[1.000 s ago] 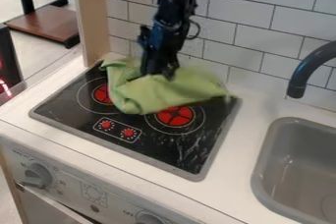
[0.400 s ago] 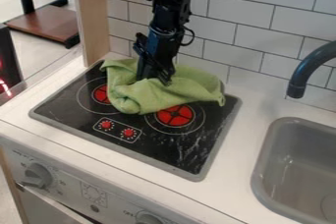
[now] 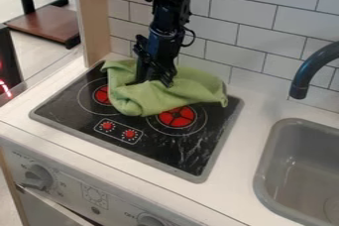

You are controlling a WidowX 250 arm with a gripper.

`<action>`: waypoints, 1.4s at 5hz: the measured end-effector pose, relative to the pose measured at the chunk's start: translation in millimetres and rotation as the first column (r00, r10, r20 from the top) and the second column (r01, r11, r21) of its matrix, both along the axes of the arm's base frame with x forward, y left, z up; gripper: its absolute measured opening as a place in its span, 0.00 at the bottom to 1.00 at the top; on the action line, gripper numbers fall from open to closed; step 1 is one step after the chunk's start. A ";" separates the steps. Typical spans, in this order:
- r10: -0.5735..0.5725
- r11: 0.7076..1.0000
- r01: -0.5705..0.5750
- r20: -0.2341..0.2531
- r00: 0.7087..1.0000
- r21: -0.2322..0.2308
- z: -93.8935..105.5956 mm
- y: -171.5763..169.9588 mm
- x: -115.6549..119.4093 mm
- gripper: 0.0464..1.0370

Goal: Fold the cloth from bottom right to top left

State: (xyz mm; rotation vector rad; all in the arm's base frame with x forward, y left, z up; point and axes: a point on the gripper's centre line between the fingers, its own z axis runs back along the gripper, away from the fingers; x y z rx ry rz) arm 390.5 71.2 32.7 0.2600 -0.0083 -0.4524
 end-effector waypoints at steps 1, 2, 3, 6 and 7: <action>0.010 1.000 -0.010 0.002 1.000 -0.001 4.3 -1.7 -6.0 0.69; 0.010 1.000 -0.010 0.010 1.000 0.019 13.7 -5.9 -10.7 0.95; 0.022 1.000 -0.022 0.043 0.999 0.007 31.3 -10.4 -15.5 0.97; 0.075 0.994 -0.060 0.174 0.982 -0.093 99.9 -24.6 -31.0 0.96; 0.098 0.991 -0.080 0.163 0.982 -0.111 97.0 -25.4 -34.0 0.96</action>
